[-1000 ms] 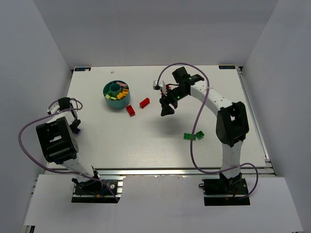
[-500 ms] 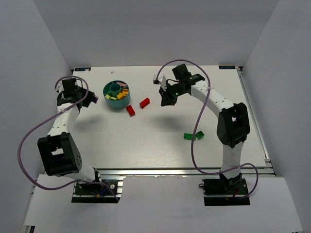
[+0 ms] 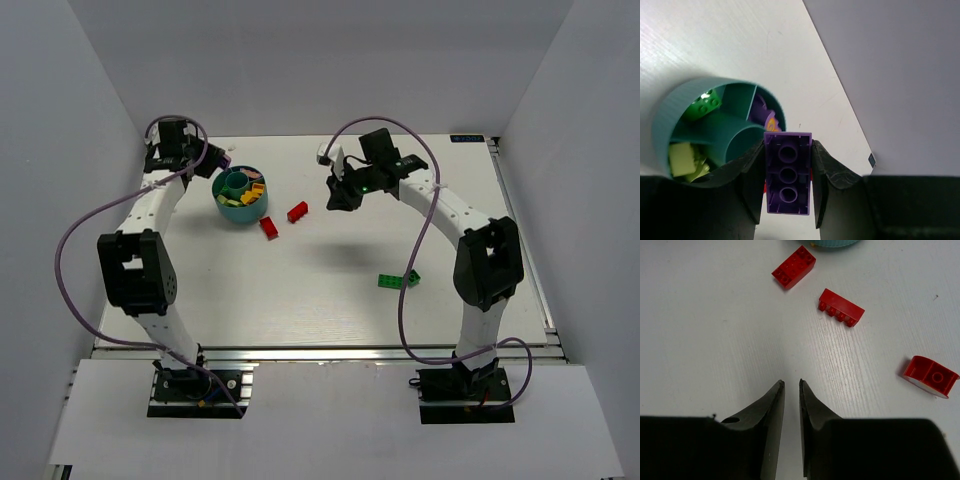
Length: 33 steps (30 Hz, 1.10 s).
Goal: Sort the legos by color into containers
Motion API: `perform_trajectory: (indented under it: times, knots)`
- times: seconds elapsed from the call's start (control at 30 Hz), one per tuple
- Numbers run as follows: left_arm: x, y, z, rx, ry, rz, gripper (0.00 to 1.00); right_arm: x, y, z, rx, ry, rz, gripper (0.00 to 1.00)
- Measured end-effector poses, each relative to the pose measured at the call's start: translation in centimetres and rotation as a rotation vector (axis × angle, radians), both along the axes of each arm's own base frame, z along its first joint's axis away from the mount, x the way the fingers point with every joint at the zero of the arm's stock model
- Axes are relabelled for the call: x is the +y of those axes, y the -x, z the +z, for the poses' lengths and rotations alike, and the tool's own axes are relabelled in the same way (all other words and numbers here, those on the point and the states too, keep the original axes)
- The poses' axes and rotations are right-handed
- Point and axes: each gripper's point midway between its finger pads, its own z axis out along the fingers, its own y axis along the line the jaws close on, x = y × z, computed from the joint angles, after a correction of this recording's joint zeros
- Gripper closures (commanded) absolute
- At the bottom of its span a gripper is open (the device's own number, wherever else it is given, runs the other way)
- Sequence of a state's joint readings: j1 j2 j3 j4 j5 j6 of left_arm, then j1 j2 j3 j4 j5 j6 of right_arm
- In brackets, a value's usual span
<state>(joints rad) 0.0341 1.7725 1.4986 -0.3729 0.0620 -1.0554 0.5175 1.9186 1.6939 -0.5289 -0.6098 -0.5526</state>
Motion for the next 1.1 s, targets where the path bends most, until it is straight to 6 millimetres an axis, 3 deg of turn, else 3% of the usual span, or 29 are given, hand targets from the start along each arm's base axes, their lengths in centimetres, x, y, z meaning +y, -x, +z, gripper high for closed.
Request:
perform_trajectory:
  times: [0.2, 0.37, 0.6, 0.83, 1.03, 1.1]
  knots:
    - [-0.6, -3.8, -0.2, -0.005, -0.045, -0.009, 1.0, 0.2, 0.1, -0.2, -0.007, -0.03, -0.012, 0.78]
    - [-0.5, -5.3, -1.5, 0.024, -0.134, -0.002, 1.0, 0.4, 0.1, -0.5, -0.002, -0.05, -0.021, 0.78]
    - [1.7, -7.1, -1.6, 0.042, -0.307, 0.021, 1.0, 0.4, 0.0, -0.5, 0.006, -0.063, -0.029, 0.78]
    - [4.1, -6.0, -3.1, 0.108, -0.479, 0.018, 1.0, 0.2, -0.4, -0.6, 0.005, -0.07, -0.041, 0.78]
    - [4.7, -3.6, -7.9, 0.225, -0.541, -0.035, 1.0, 0.1, -0.1, -0.9, 0.025, -0.069, -0.047, 0.78]
    - [4.8, -3.3, -8.4, 0.236, -0.553, -0.044, 1.0, 0.1, -0.1, -0.9, 0.027, -0.07, -0.048, 0.78]
